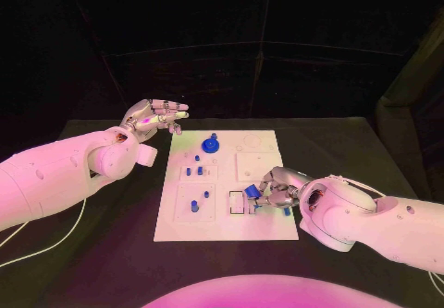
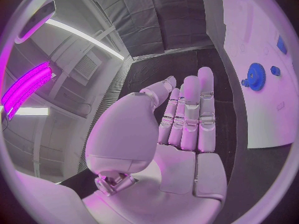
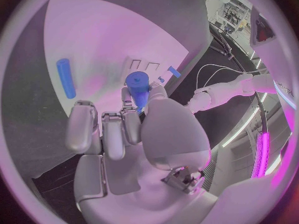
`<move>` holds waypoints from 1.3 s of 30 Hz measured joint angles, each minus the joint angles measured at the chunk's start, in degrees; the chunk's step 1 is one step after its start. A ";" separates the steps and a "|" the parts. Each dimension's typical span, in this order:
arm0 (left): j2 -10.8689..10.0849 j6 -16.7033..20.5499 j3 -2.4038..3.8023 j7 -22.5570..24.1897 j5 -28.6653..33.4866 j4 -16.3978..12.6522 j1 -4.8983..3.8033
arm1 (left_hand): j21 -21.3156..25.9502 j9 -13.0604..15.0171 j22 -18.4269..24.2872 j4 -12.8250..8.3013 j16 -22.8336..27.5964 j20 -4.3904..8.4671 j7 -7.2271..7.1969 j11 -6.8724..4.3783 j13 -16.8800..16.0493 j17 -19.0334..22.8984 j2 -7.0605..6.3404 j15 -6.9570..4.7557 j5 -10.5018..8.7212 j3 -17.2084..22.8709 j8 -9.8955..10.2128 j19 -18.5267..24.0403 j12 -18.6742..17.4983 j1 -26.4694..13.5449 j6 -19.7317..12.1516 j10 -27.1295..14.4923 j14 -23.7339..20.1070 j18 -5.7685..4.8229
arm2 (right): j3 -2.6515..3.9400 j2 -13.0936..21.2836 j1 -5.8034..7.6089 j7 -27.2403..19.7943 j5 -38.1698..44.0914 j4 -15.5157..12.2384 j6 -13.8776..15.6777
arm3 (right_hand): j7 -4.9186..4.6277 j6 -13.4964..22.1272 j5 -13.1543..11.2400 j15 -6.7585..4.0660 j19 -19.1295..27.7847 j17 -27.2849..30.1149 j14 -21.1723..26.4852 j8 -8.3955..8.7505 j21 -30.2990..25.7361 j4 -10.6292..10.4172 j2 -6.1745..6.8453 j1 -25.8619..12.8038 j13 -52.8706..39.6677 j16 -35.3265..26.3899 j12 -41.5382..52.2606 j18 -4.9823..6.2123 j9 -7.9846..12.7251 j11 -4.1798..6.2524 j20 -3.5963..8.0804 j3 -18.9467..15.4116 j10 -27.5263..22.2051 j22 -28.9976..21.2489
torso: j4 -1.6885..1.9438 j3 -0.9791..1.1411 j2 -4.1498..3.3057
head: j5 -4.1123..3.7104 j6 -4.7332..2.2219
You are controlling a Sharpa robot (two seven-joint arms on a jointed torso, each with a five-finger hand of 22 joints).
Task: Assemble the parts on the task board
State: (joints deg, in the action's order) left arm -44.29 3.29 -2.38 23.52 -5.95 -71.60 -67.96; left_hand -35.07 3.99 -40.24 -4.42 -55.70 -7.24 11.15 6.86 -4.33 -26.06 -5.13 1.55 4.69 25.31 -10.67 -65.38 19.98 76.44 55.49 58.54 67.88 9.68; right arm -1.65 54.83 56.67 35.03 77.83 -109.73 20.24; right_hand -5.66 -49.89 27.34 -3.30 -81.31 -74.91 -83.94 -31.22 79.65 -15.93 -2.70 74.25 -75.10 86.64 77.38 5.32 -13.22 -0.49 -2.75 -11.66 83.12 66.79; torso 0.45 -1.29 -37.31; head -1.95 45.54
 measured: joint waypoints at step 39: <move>0.47 -0.42 -0.01 -0.29 0.00 0.18 0.00 | 0.00 0.00 0.08 -0.17 0.00 -0.15 0.21 -0.12 0.00 0.10 0.05 0.21 0.00 -0.16 0.00 0.15 0.00 -0.05 -0.21 -0.12 -0.21 0.00 | 0.00 -7.15 0.07 1.89 -1.93 4.71 -2.30 | 0.82 -1.18 -24.20 -0.94 0.42 -0.03 -0.10 1.66 -0.72 -1.09 12.41 -15.81 8.90 -3.00 -14.02 0.00 -4.55 0.29 0.39 1.12 -4.84 -1.36 | -0.13 0.07 -0.02 | 0.52 0.40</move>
State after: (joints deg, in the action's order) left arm -43.82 2.87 -2.39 23.23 -5.95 -71.42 -67.96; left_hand -35.07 3.99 -40.16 -4.59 -55.70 -7.39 11.35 6.74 -4.33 -25.96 -5.07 1.76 4.69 25.16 -10.66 -65.22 19.97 76.38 55.28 58.43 67.67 9.68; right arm -1.65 47.68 56.73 36.92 75.90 -105.02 17.95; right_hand -4.84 -51.06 3.14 -4.24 -80.89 -74.94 -84.04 -29.56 78.93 -17.02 9.71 58.45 -66.20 83.64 63.36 5.32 -17.77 -0.21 -2.36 -10.54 78.28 65.43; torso 0.32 -1.22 -37.33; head -1.43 45.94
